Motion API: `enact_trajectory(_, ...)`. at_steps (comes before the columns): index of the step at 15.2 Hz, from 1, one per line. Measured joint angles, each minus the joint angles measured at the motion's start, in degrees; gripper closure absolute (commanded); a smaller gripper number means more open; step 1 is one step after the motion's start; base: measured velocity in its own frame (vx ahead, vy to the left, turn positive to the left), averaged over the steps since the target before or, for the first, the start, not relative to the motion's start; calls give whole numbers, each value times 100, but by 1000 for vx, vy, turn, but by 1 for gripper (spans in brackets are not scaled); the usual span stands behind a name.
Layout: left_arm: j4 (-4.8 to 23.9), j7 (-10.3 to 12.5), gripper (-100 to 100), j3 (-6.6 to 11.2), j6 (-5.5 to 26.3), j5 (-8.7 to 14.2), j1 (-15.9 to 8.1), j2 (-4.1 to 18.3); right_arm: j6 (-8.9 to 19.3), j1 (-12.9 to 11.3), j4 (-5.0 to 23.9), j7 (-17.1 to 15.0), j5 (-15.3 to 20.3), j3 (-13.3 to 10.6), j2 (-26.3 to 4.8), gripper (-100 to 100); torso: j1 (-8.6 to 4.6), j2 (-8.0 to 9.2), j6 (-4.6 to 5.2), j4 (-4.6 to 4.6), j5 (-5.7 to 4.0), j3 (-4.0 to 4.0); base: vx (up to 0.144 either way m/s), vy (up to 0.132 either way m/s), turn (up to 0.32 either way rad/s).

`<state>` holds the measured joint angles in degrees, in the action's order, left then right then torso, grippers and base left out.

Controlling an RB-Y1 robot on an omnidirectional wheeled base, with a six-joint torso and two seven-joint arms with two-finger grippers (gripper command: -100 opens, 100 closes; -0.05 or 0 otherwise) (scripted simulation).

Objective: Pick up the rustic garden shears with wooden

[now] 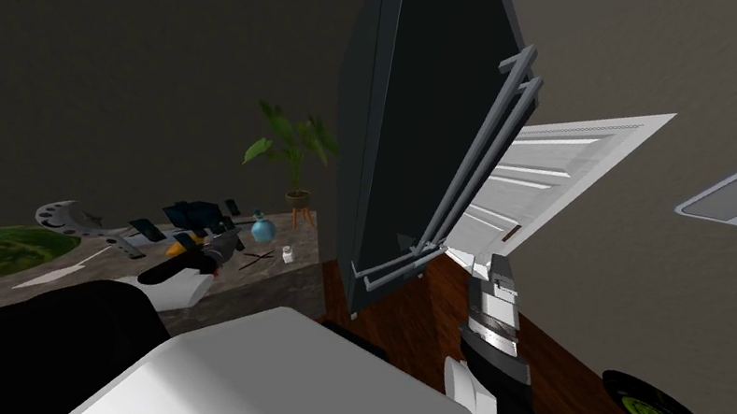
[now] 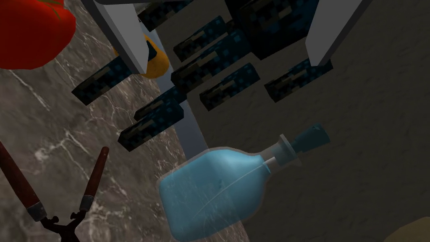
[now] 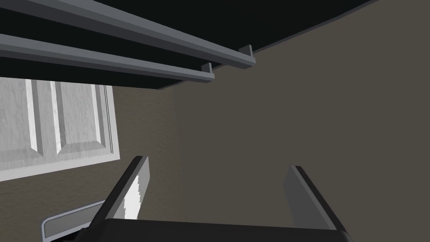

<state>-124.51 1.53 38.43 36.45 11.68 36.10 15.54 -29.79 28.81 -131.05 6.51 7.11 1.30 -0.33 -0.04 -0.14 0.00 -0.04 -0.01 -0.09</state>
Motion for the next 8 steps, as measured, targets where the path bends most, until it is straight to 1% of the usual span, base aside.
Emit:
enact_trajectory(2,85,-46,-100,122,213,121,7,58,0,0,0,0,0,0,0,0,1,-1,2,0,0,0,39,-3,-70)
enact_trajectory(4,86,-71,-100,161,434,152,15,57,0,0,0,0,0,0,0,0,2,3,0,1,1,2,30,-1,-41)
enact_trajectory(6,132,-122,-100,272,660,266,42,89,0,0,0,0,0,0,0,0,2,-2,2,0,0,0,44,0,-78)
enact_trajectory(8,141,-146,-100,315,883,309,48,104,0,0,0,0,0,0,0,0,3,3,0,1,1,2,26,3,-42)
